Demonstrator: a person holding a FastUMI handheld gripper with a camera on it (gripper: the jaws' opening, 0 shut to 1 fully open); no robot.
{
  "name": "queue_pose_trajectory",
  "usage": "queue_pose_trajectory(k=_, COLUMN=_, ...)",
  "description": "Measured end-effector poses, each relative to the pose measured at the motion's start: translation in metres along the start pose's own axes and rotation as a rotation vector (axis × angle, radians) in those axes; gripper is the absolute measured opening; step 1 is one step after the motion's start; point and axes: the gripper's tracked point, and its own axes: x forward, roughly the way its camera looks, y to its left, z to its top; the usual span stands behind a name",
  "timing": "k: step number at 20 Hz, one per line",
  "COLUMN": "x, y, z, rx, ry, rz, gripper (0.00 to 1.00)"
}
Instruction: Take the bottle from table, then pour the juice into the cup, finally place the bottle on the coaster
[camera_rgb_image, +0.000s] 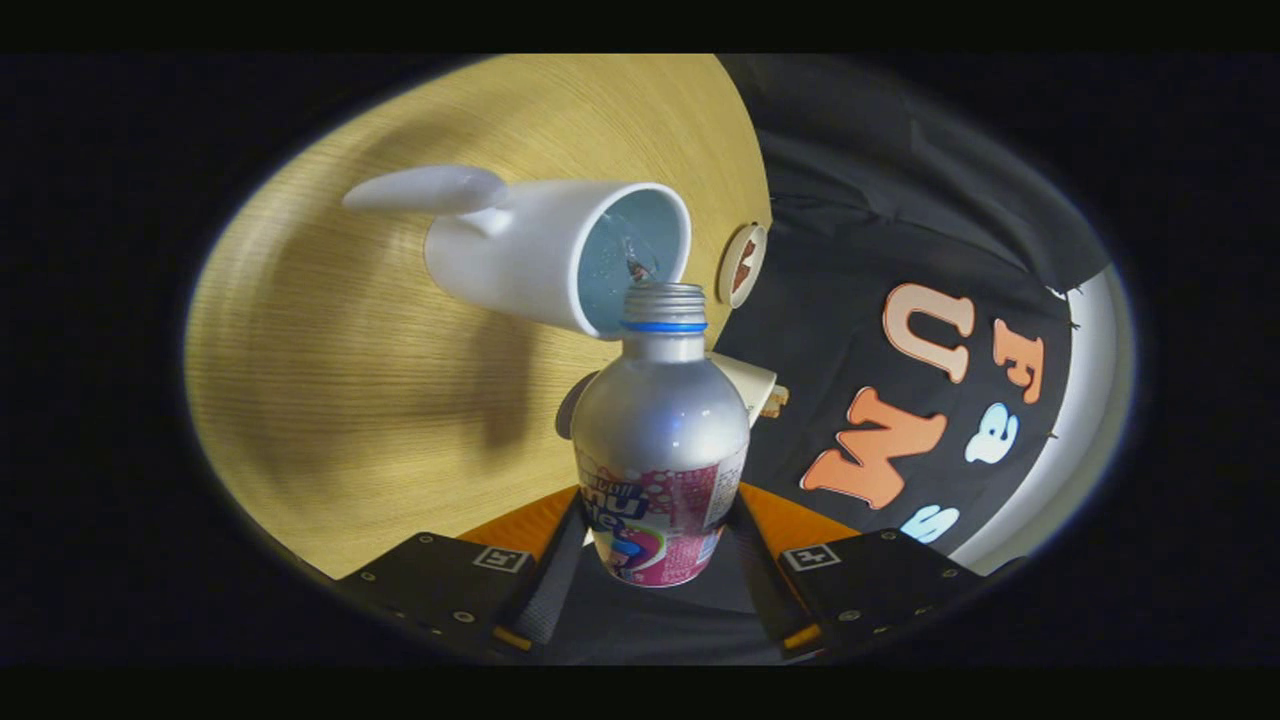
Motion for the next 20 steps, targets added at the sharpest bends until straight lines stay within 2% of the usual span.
queue_pose_trajectory(k=20, x=-0.002, y=-0.014, z=-0.018, rx=-0.083, ry=0.039, rz=0.012, gripper=0.77)
